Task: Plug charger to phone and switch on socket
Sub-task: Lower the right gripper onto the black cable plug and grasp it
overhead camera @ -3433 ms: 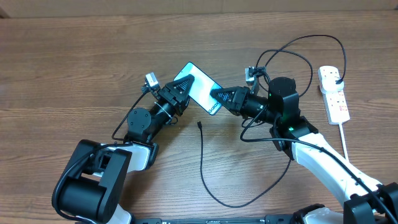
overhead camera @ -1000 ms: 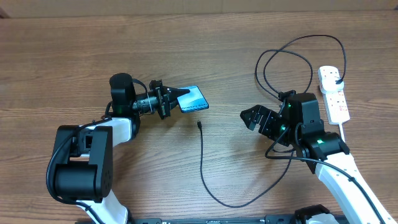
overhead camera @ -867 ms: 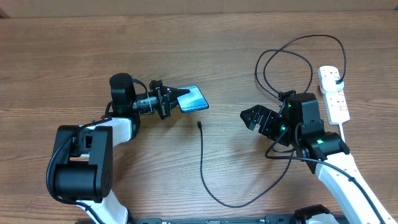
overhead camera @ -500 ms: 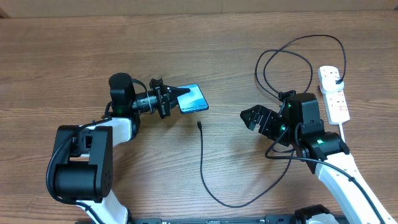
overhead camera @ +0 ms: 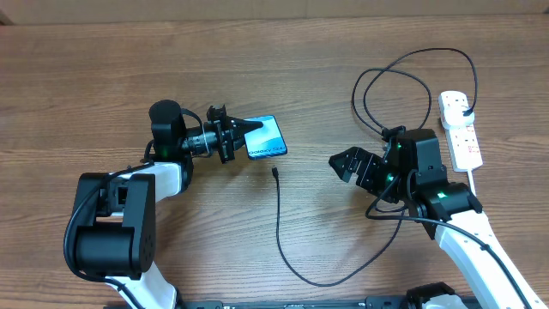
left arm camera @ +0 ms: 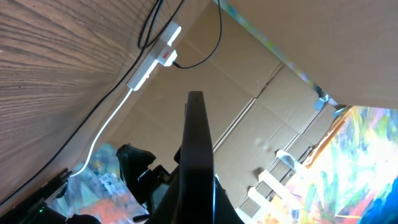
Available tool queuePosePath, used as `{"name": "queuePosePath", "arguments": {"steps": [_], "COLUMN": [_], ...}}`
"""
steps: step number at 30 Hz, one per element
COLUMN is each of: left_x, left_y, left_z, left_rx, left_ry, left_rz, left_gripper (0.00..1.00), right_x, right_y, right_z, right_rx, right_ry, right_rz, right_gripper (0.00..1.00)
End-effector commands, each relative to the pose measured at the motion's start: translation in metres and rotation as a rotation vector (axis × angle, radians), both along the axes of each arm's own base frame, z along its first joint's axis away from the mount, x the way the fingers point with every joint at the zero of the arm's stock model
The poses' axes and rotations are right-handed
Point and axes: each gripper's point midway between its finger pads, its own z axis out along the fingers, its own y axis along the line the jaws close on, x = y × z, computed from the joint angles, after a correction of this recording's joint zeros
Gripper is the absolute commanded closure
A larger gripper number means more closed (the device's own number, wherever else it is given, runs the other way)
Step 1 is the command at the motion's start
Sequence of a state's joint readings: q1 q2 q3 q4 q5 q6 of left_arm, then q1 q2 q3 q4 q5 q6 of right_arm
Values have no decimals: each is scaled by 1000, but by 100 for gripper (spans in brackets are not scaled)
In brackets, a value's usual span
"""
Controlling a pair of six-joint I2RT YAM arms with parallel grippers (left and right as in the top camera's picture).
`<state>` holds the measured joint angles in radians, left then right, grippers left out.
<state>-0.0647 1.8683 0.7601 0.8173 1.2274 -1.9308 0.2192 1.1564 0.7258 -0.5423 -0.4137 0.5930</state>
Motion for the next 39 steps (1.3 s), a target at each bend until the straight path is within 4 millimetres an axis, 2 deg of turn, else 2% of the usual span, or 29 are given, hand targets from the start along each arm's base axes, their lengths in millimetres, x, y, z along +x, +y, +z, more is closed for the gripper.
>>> {"name": "queuePosePath", "arguments": {"steps": [1, 5, 10, 12, 15, 17, 21, 27, 34, 39], "left_x": [6, 9, 16, 20, 24, 27, 30, 31, 31, 29], "left_y": [2, 4, 22, 34, 49, 61, 80, 94, 94, 94], "left_z": [7, 7, 7, 8, 8, 8, 9, 10, 10, 10], "left_rx": [3, 8, 16, 26, 33, 34, 40, 44, 48, 44], "left_ry": [-53, -53, -85, -120, -139, -146, -168, -188, -201, -202], "left_rz": [2, 19, 57, 76, 105, 126, 158, 176, 172, 162], "left_gripper": [96, 95, 95, 96, 96, 96, 96, 95, 96, 96], "right_x": [-12, -19, -29, -33, -34, -30, -15, 3, 10, 12], "right_y": [26, 51, 94, 108, 118, 127, 139, 147, 148, 144], "right_z": [14, 15, 13, 5, -12, -29, -63, -99, -118, -121], "right_rx": [60, 3, -129, -171, -229, -277, -362, -438, -473, -485], "right_ry": [-54, -123, -256, -277, -262, -234, -163, -98, -63, -45], "right_rz": [156, 253, 344, 372, 415, 456, 463, 455, 433, 386], "right_gripper": [0, 4, 8, 8, 10, 14, 21, 32, 50, 73]}}
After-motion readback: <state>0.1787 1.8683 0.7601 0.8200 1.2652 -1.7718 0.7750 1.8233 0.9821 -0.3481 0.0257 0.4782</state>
